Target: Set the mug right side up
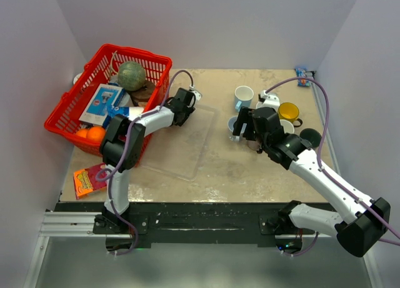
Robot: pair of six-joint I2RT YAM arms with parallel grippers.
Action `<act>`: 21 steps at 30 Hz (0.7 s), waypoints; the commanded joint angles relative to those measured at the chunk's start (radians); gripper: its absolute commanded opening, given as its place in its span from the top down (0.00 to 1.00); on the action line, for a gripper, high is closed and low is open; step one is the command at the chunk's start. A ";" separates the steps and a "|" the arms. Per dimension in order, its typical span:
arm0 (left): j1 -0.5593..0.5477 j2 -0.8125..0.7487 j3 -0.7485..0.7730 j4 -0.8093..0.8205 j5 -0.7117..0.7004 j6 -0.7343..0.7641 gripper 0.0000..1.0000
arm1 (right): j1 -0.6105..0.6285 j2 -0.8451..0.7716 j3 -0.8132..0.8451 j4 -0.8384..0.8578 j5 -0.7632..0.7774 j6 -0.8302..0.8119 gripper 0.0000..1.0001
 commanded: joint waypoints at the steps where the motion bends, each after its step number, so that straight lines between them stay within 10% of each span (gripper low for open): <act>1: -0.002 -0.041 0.019 0.004 0.057 -0.038 0.45 | -0.003 -0.010 -0.007 0.012 -0.016 0.022 0.19; 14: -0.001 -0.088 0.037 -0.002 0.056 -0.113 0.31 | -0.002 -0.013 -0.039 0.027 -0.036 0.031 0.20; 21: 0.001 -0.084 0.044 0.004 0.086 -0.158 0.44 | -0.002 -0.004 -0.045 0.032 -0.042 0.032 0.20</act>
